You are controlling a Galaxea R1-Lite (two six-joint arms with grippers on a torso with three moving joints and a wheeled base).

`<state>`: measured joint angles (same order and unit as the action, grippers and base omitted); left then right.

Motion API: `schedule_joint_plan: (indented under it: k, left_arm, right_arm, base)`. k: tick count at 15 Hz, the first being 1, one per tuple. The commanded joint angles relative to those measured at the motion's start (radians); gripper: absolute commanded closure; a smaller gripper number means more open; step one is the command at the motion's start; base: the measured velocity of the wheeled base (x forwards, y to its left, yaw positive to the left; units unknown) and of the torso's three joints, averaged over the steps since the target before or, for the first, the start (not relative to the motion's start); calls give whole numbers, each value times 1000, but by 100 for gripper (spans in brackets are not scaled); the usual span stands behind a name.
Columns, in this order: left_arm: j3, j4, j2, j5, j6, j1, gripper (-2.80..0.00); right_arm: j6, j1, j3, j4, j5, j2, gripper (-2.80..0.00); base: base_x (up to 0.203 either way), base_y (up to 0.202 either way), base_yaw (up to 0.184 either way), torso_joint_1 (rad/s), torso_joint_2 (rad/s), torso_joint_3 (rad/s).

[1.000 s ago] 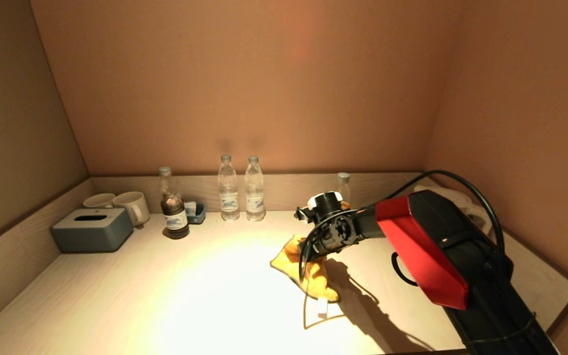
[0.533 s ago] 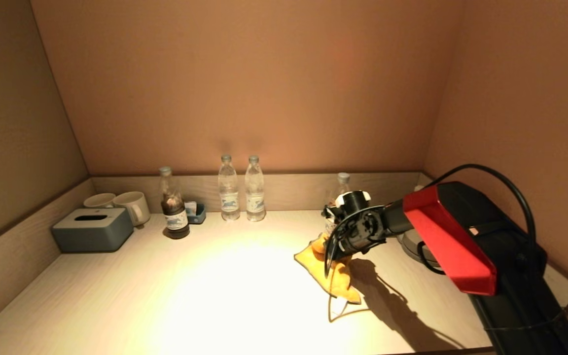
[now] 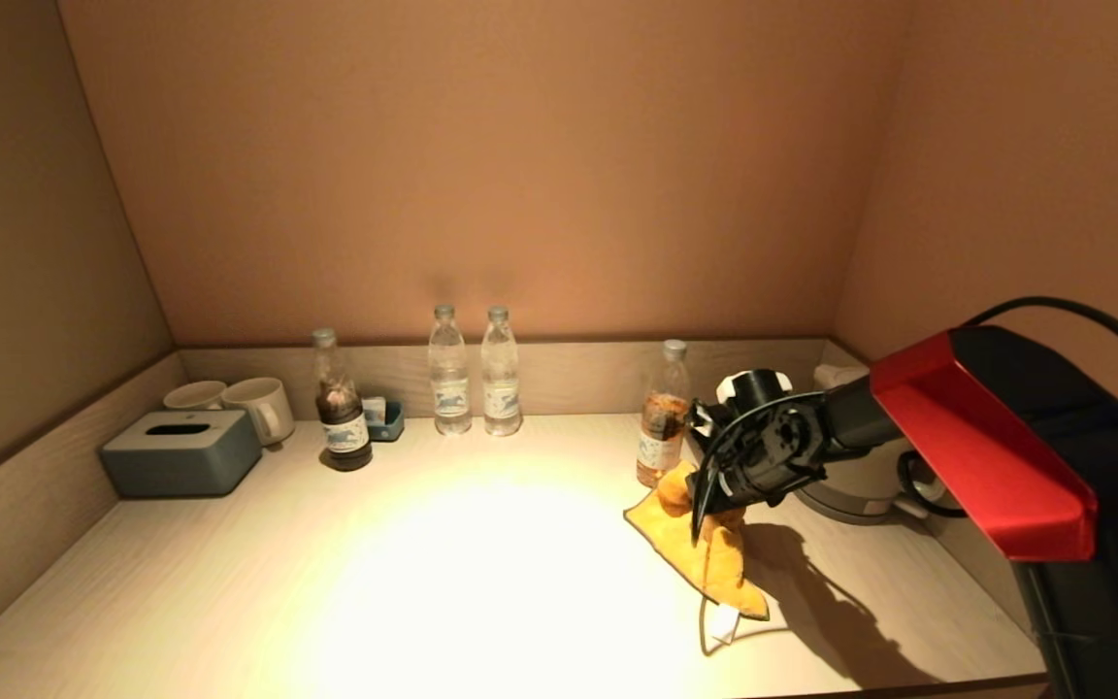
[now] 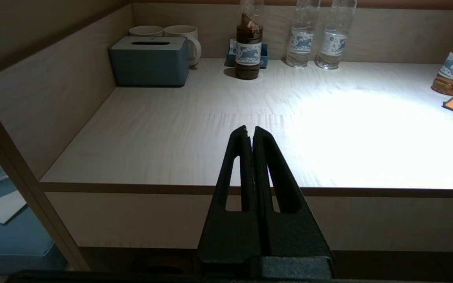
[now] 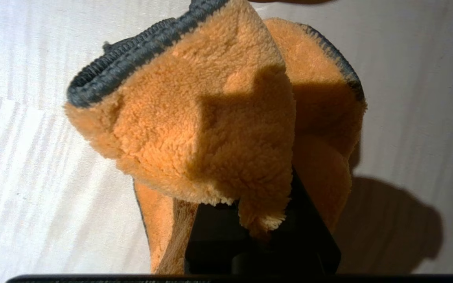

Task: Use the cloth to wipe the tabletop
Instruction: Sweep the stains on the table

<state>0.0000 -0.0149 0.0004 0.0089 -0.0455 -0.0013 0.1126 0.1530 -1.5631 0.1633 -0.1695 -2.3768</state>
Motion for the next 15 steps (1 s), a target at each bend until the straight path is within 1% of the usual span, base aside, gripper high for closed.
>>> schedule_joint_plan:
  k: [1, 3, 4, 5, 8, 12, 14, 15]
  left_arm:
    - [0, 0, 0, 0, 0, 0, 0]
    - [0, 0, 0, 0, 0, 0, 0]
    - [0, 0, 0, 0, 0, 0, 0]
    - [0, 0, 0, 0, 0, 0, 0]
    - [0, 0, 0, 0, 0, 0, 0]
    - [0, 1, 0, 0, 0, 0, 0]
    - [0, 1, 0, 0, 0, 0, 0]
    - [0, 1, 0, 0, 0, 0, 0]
  right_arm:
    - [7, -6, 60, 0, -18, 64, 0]
    - [25, -9, 185, 0, -55, 164, 0]
    - [33, -3, 218, 3, -80, 183, 0]
    - [34, 20, 232, 8, -96, 189, 0]
    - [27, 39, 229, 15, -100, 163, 0]
    - [19, 60, 193, 17, -100, 98, 0]
    - [19, 95, 182, 16, -100, 80, 0]
    - [18, 131, 174, 16, -100, 73, 0]
  base:
    - [0, 0, 0, 0, 0, 0]
    - [0, 0, 0, 0, 0, 0]
    - [0, 0, 0, 0, 0, 0]
    - [0, 0, 0, 0, 0, 0]
    - [0, 0, 0, 0, 0, 0]
    - [0, 0, 0, 0, 0, 0]
    - [0, 0, 0, 0, 0, 0]
    - [0, 0, 0, 0, 0, 0]
